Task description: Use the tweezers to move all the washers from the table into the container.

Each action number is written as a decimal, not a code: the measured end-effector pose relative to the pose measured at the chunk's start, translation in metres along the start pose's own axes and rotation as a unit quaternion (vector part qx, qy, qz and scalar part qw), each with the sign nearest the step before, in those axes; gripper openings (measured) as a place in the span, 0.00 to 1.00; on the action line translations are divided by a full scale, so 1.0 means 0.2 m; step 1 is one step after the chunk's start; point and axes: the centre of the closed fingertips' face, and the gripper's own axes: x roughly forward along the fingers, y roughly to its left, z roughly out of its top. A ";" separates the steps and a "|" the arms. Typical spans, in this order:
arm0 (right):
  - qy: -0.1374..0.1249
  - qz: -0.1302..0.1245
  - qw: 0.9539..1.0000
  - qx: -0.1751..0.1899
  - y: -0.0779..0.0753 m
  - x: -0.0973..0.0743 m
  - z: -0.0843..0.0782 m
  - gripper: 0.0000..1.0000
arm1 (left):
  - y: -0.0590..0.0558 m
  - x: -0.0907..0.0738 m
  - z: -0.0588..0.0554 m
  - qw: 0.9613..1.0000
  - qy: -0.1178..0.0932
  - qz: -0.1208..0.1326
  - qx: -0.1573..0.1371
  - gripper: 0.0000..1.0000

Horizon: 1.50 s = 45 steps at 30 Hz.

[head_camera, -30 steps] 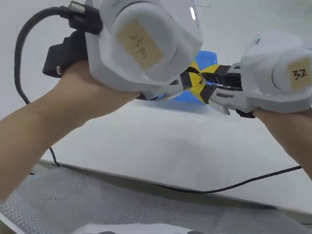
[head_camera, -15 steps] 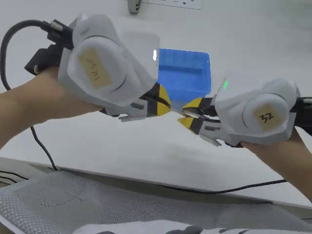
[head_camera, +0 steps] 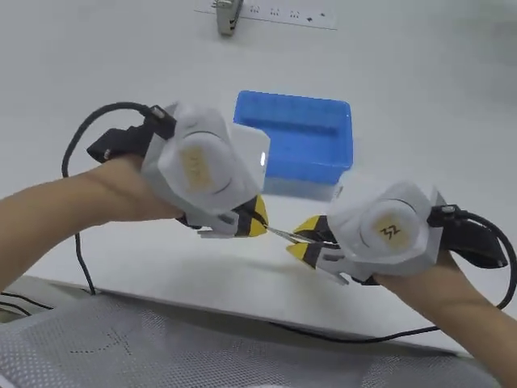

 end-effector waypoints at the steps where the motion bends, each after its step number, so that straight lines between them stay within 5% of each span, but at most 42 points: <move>1: 0.002 0.002 1.000 0.001 0.00 0.00 -0.01 0.07 | 0.00 0.01 -0.01 1.000 0.002 -0.001 0.000 0.00; 5: 0.015 0.004 1.000 -0.002 0.00 0.02 -0.05 0.07 | 0.00 0.05 -0.08 1.000 0.021 -0.005 -0.011 0.00; 8: 0.013 0.022 0.999 0.032 0.03 0.02 -0.06 0.11 | 0.00 0.08 -0.12 0.999 0.018 -0.005 -0.031 0.00; 13: 0.021 0.008 0.999 0.036 0.01 -0.02 -0.08 0.16 | -0.01 0.13 -0.18 0.998 0.048 -0.014 -0.027 0.00; 14: 0.014 0.010 0.998 0.054 0.02 -0.04 -0.07 0.17 | -0.02 0.13 -0.19 0.998 0.050 -0.016 -0.042 0.00; 15: 0.009 0.016 0.997 0.072 0.03 -0.05 -0.07 0.18 | -0.01 0.13 -0.15 0.998 0.016 -0.011 -0.061 0.00; 22: -0.038 -0.012 0.988 0.146 -0.02 -0.19 -0.01 0.30 | -0.04 0.13 -0.17 0.996 0.029 0.002 -0.079 0.07; 25: -0.059 -0.041 0.983 0.167 -0.06 -0.27 0.04 0.40 | -0.03 0.11 -0.19 0.991 0.038 0.026 -0.124 0.18; 28: -0.082 -0.072 0.978 0.179 -0.09 -0.34 0.09 0.46 | -0.02 0.06 -0.23 0.977 0.037 0.056 -0.204 0.28; 31: -0.087 -0.092 0.970 0.206 -0.10 -0.37 0.10 0.53 | 0.01 -0.01 -0.24 0.968 0.021 0.093 -0.234 0.44; 36: -0.128 -0.132 0.953 0.241 -0.15 -0.45 0.14 0.60 | 0.11 -0.24 -0.21 0.933 -0.036 0.187 -0.307 0.68; 38: -0.138 -0.136 0.947 0.255 -0.15 -0.47 0.15 0.61 | 0.13 -0.32 -0.21 0.920 -0.043 0.216 -0.324 0.77; 39: -0.140 -0.139 0.946 0.256 -0.16 -0.48 0.15 0.64 | 0.15 -0.35 -0.22 0.914 -0.048 0.230 -0.330 0.80; 40: -0.141 -0.143 0.945 0.257 -0.16 -0.49 0.15 0.66 | 0.17 -0.40 -0.22 0.905 -0.056 0.254 -0.337 0.83; 42: -0.136 -0.159 0.942 0.261 -0.18 -0.51 0.13 0.72 | 0.18 -0.46 -0.22 0.894 -0.066 0.274 -0.348 0.88; 45: -0.138 -0.172 0.936 0.274 -0.19 -0.55 0.11 0.82 | 0.19 -0.55 -0.22 0.871 -0.089 0.307 -0.374 0.95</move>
